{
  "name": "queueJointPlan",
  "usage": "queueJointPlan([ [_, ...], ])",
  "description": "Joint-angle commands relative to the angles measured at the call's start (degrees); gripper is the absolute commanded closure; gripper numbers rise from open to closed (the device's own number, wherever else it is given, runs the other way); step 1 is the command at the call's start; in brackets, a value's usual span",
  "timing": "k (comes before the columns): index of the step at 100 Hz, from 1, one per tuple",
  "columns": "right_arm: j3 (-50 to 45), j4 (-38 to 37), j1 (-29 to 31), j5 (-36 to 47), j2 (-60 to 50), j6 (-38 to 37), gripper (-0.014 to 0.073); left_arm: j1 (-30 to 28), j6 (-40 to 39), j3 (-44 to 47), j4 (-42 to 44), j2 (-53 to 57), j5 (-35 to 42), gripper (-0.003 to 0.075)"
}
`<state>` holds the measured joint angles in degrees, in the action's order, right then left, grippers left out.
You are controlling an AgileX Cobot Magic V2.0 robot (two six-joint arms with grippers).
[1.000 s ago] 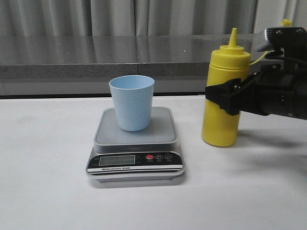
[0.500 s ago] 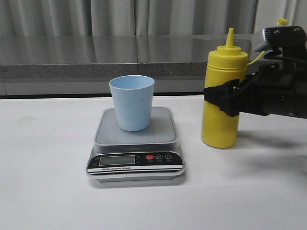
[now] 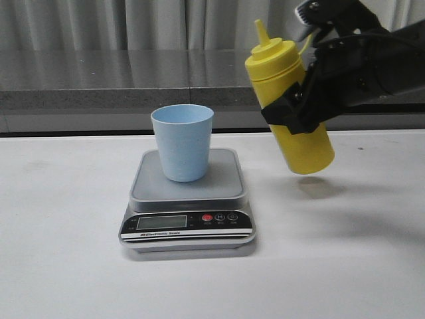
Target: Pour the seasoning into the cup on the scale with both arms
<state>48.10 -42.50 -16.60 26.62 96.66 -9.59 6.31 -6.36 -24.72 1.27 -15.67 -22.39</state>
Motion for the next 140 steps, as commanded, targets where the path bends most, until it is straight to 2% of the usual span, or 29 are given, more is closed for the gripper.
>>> queueJointPlan([
  [1,5.0,-4.0,-2.0,-5.2,-3.0,0.7,0.044,-0.3,-0.6,-1.5,0.0,-0.4,4.5,0.074],
  [19,11.2,-9.9,-7.0,-18.5,-3.0,0.7,0.044,-0.3,-0.6,-1.5,0.0,-0.4,4.5,0.074],
  [35,15.1,-15.2,-9.9,-25.0,-3.0,0.7,0.0441,-0.3,-0.6,-1.5,0.0,-0.4,4.5,0.074],
  [56,16.8,-25.8,-12.6,-31.9,-2.8,0.7,0.0441,-0.3,-0.6,-1.5,0.0,-0.4,4.5,0.074],
  [94,16.8,-39.1,-14.9,-41.0,-2.0,0.7,0.0441,-0.3,-0.6,-1.5,0.0,-0.4,4.5,0.074],
  [140,16.8,-50.9,-16.7,-43.5,-2.0,0.7,0.0441,-0.3,-0.6,-1.5,0.0,-0.4,4.5,0.074],
])
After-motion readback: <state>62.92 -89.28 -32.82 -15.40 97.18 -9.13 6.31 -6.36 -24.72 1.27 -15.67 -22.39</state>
